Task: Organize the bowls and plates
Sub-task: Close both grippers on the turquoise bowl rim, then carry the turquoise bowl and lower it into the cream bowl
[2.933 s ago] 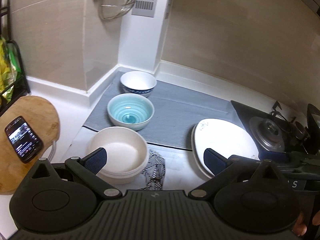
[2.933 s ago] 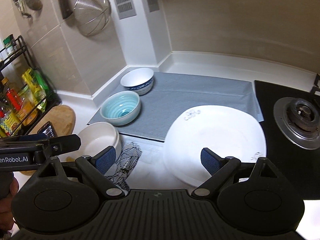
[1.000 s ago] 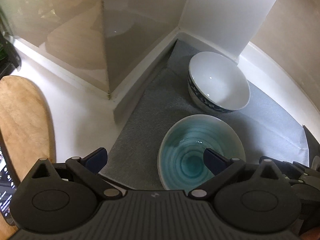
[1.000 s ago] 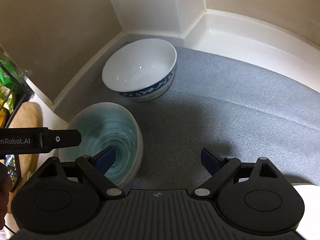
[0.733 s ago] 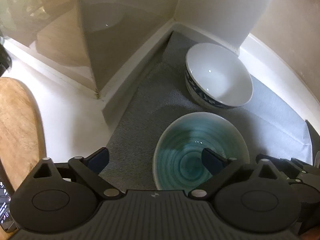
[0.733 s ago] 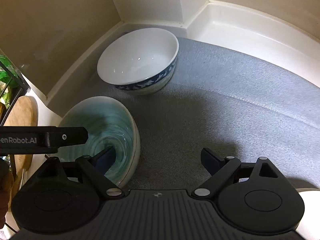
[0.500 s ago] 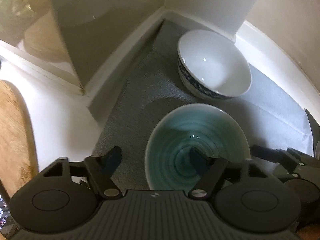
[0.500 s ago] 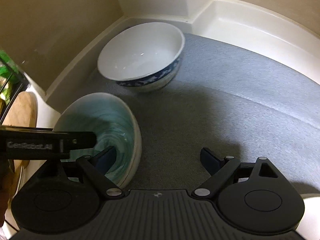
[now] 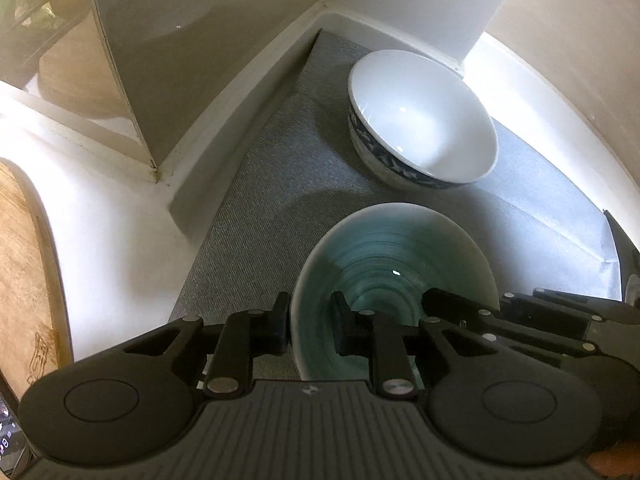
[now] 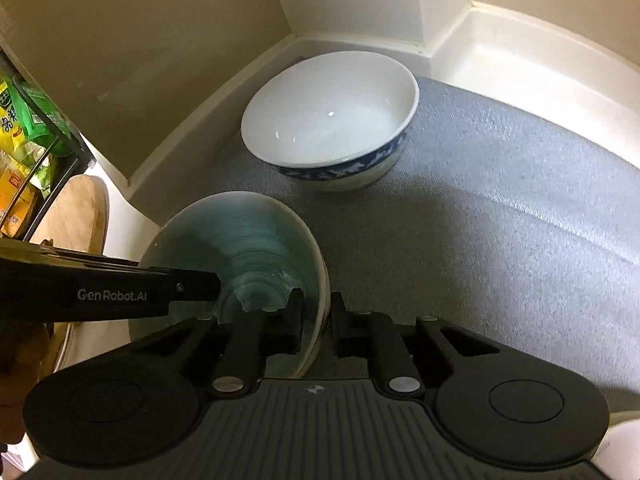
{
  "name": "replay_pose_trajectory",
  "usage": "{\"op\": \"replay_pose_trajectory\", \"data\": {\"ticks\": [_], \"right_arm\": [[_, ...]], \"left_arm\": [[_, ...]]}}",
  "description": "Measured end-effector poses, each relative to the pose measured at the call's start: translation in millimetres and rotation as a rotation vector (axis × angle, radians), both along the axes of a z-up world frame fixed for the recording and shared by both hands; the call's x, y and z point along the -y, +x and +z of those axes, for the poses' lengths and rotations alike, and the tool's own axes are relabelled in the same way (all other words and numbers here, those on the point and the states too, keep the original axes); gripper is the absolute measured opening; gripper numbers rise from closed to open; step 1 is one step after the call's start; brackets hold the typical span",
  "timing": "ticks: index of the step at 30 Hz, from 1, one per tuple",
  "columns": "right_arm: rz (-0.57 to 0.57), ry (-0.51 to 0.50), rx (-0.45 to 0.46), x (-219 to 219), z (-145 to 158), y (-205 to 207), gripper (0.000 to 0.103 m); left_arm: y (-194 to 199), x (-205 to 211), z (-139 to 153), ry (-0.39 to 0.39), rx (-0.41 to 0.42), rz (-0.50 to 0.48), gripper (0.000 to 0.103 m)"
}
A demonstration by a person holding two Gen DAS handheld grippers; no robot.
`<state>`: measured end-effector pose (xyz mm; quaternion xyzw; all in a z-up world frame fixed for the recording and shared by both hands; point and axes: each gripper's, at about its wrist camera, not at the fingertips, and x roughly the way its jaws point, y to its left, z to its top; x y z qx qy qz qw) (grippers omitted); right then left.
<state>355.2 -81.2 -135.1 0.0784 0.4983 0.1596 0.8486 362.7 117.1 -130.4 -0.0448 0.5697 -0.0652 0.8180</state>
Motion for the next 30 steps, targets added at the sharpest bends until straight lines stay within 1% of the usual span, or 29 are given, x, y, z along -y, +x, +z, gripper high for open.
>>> {"op": "replay_pose_trajectory", "data": {"ticks": [4, 19, 26, 30], "right_arm": [[-0.005, 0.004, 0.004, 2.2, 5.4, -2.0, 0.014], [-0.004, 0.003, 0.087, -0.4, 39.2, -21.8, 0.014], [0.02, 0.005, 0.138, -6.4, 60.6, -39.6, 0.014], [0.037, 0.01, 0.153, -12.7, 68.1, -51.3, 0.014]], "left_arm": [[-5.9, -0.2, 6.4, -0.003, 0.015, 0.002, 0.022], [-25.1, -1.6, 41.1, -0.009, 0.09, 0.009, 0.022], [-44.3, -12.1, 62.9, -0.013, 0.135, 0.029, 0.022], [-59.3, -17.6, 71.8, -0.004, 0.15, 0.039, 0.022]]}}
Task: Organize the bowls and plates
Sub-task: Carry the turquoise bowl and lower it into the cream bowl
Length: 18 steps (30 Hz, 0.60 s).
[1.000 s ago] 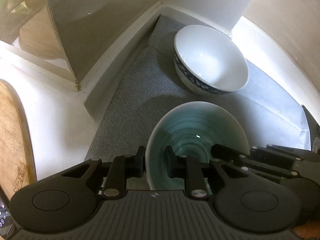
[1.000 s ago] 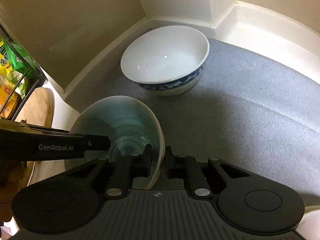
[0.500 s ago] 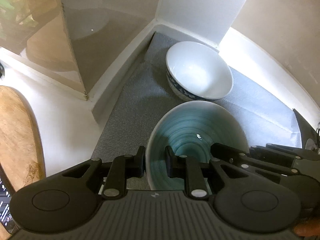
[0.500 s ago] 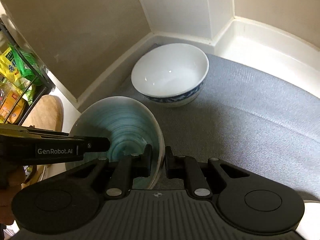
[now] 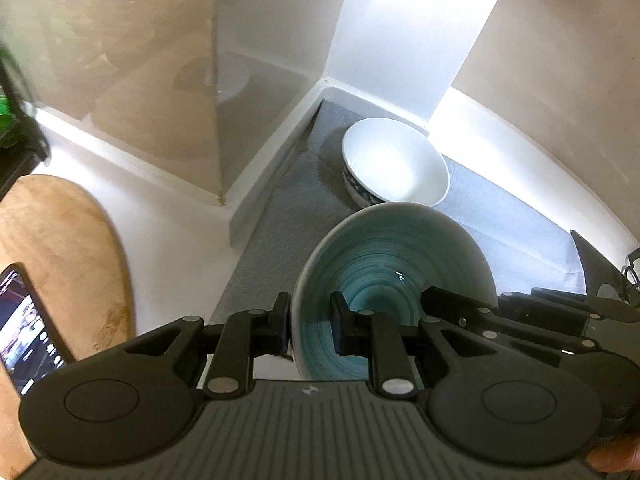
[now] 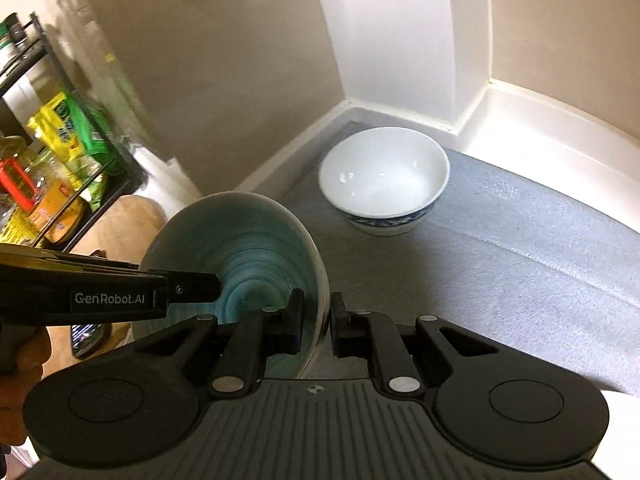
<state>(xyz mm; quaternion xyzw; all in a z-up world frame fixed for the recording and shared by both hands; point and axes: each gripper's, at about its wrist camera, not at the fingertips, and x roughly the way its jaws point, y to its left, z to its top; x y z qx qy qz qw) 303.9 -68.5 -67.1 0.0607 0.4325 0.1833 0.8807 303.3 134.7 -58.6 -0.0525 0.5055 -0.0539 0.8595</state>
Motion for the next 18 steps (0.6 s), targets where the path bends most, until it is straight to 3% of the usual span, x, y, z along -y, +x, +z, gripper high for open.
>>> {"op": "replay_pose_trajectory", "data": {"ticks": [18], "right_arm": [[0.071, 0.003, -0.031, -18.9, 1.0, -52.4, 0.014]], "left_arm": [[-68.2, -16.6, 1.6, 0.034, -0.051, 0.012, 0.022]]}}
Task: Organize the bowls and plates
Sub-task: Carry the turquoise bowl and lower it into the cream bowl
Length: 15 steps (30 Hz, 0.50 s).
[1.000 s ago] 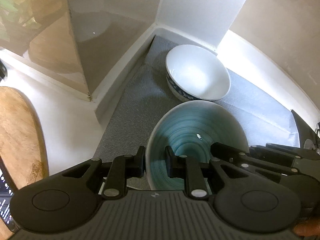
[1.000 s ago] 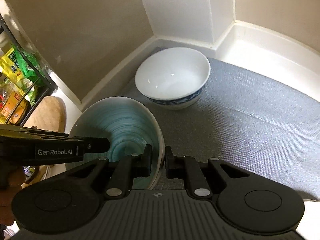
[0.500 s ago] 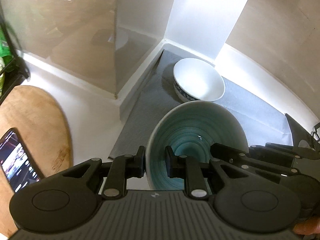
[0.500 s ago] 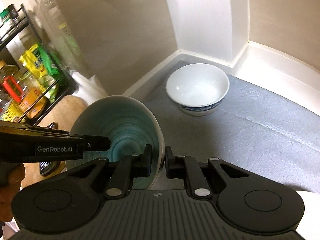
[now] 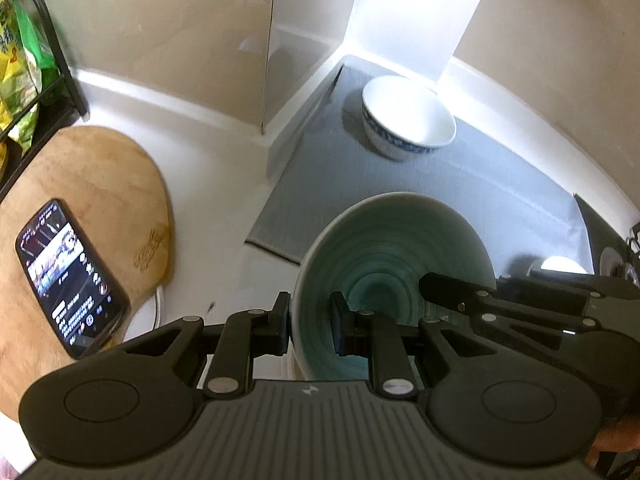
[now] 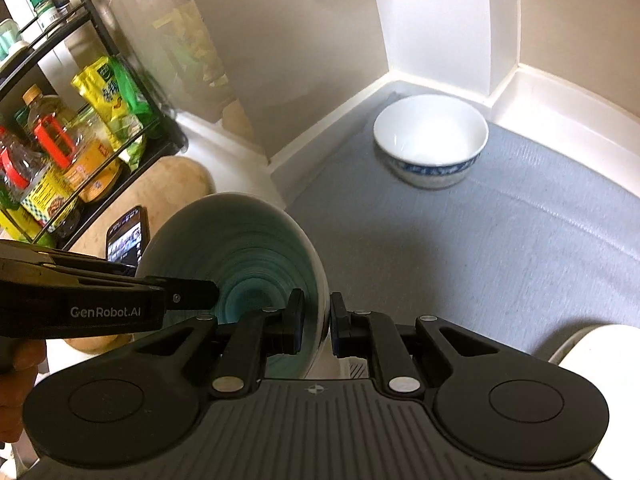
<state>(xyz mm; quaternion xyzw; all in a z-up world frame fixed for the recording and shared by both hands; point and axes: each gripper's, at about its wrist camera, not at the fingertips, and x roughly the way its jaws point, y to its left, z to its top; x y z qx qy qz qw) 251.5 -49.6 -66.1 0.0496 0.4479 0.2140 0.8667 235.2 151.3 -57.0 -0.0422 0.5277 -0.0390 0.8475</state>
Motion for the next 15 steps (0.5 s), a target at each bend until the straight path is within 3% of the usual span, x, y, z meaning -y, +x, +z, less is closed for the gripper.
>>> {"op": "replay_pose_trajectory", "data": {"ticks": [15], "right_arm": [[0.002, -0.006, -0.042, -4.1, -13.7, -12.5, 0.014]], "left_arm": [[-16.2, 4.4, -12.4, 0.025, -0.057, -0.024, 0.022]]}}
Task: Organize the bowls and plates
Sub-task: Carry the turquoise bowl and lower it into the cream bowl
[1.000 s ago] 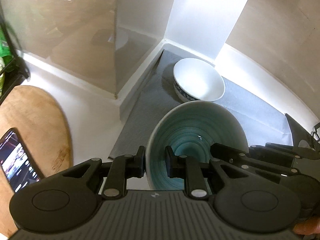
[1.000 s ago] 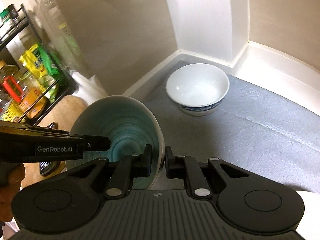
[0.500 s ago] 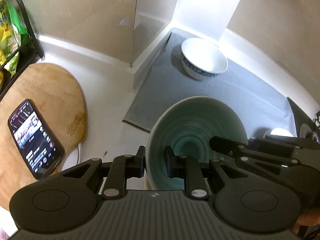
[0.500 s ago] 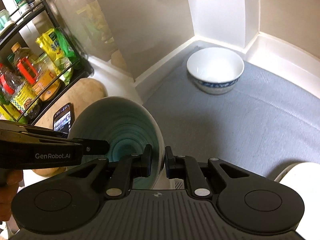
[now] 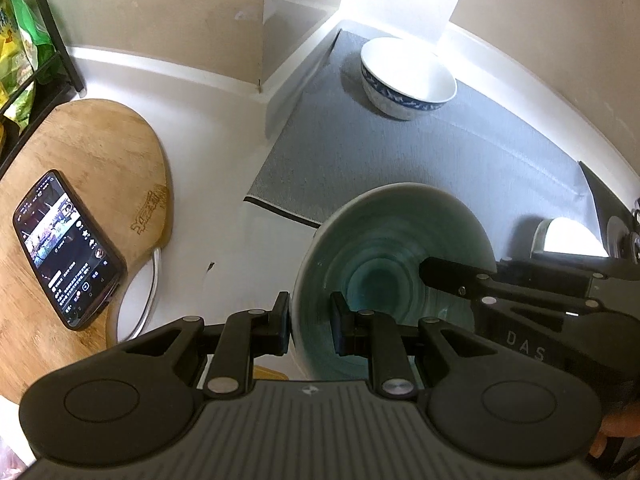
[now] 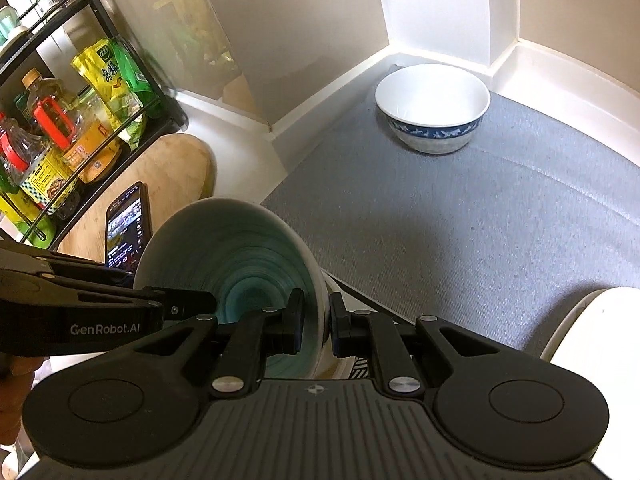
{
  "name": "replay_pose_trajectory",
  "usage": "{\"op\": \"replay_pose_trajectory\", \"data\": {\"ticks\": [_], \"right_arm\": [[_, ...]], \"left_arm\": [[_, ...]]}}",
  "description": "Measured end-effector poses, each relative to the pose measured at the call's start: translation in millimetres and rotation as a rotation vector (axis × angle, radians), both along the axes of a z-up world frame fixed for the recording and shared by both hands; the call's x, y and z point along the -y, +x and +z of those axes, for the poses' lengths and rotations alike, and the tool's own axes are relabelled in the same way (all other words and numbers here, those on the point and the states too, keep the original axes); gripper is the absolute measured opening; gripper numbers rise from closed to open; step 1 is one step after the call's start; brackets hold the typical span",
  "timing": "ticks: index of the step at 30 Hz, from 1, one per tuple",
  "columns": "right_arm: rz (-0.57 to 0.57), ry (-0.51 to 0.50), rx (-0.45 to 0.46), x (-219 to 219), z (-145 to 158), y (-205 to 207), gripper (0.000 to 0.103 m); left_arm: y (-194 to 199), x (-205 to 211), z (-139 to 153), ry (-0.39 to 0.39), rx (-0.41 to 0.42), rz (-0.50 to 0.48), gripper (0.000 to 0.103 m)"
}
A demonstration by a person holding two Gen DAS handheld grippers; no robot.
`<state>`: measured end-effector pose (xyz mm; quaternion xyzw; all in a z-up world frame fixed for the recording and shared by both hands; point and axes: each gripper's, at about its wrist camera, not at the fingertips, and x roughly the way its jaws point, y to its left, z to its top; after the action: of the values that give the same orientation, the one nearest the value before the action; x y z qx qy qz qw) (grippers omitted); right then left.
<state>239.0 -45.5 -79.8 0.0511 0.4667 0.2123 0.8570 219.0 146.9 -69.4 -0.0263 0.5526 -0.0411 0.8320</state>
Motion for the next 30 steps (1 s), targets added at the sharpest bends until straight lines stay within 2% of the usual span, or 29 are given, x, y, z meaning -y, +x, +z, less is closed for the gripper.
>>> {"op": "replay_pose_trajectory", "data": {"ticks": [14, 16, 24, 28, 30], "right_arm": [[0.001, 0.009, -0.026, 1.7, -3.7, 3.5, 0.015], [-0.006, -0.002, -0.014, 2.3, -1.9, 3.1, 0.019], [-0.015, -0.011, 0.022, 6.5, 5.1, 5.1, 0.019], [0.007, -0.003, 0.033, 8.1, 2.6, 3.4, 0.011], [0.005, 0.018, 0.012, 10.4, -1.9, 5.5, 0.01]], "left_arm": [[1.0, -3.7, -1.2, -0.01, -0.008, 0.008, 0.022], [0.5, -3.8, -0.3, -0.018, -0.006, 0.004, 0.021], [3.0, -4.3, -0.2, -0.023, -0.004, 0.009, 0.02], [3.7, -6.2, -0.6, -0.022, -0.002, 0.025, 0.02], [4.3, -7.0, -0.6, -0.02, 0.002, 0.034, 0.021]]}}
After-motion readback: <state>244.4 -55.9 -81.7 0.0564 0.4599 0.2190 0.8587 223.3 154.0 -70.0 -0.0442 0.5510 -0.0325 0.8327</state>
